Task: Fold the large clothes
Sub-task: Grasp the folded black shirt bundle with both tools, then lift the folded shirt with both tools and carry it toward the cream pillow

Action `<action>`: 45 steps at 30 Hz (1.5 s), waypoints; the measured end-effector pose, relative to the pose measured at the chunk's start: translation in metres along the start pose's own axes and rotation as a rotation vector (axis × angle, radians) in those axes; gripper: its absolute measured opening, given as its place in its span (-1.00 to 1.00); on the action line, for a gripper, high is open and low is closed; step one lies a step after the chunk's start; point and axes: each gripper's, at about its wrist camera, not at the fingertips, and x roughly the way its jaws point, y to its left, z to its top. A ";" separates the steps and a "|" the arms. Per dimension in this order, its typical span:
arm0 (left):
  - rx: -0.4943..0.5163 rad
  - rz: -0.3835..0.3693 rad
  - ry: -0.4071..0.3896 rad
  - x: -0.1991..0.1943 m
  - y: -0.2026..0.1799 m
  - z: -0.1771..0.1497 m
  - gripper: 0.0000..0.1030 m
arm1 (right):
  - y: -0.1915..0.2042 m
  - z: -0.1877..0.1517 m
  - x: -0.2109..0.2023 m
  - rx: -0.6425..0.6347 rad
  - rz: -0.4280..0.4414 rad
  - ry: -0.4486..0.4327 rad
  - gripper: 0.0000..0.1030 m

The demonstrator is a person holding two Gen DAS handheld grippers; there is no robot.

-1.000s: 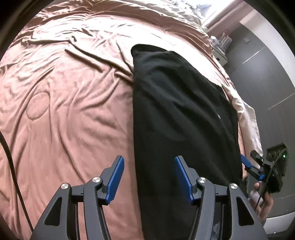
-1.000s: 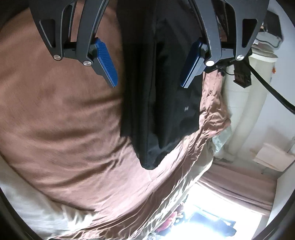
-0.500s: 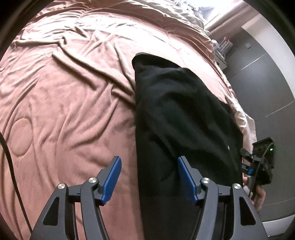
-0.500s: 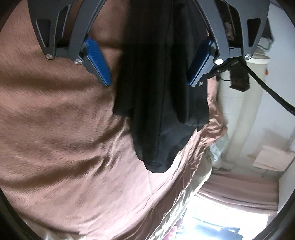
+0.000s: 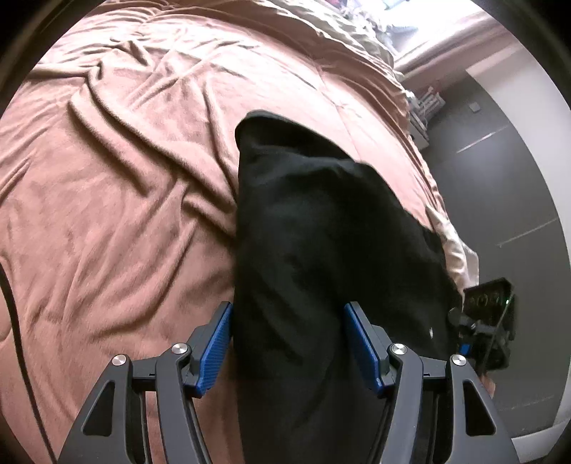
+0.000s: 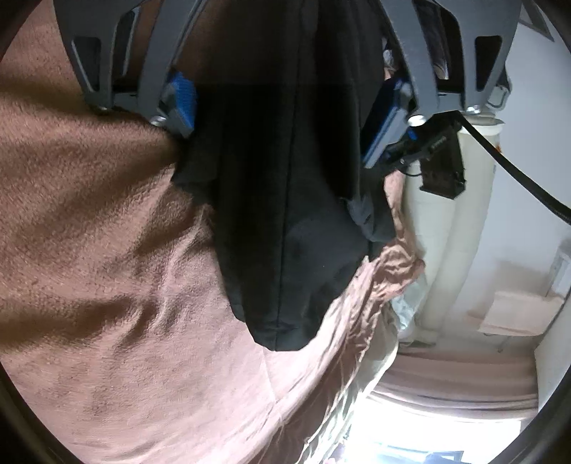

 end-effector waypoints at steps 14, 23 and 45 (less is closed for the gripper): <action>0.003 -0.008 -0.051 -0.037 -0.032 -0.004 -0.43 | 0.067 -0.027 -0.032 -0.163 -0.063 -0.102 -0.78; 0.042 -0.065 -0.150 -0.109 -0.075 -0.028 -0.47 | 0.105 -0.076 -0.093 -0.248 -0.068 -0.180 -0.78; 0.156 -0.210 -0.231 -0.177 -0.232 -0.083 -0.47 | 0.141 -0.158 -0.301 -0.398 -0.110 -0.389 -0.78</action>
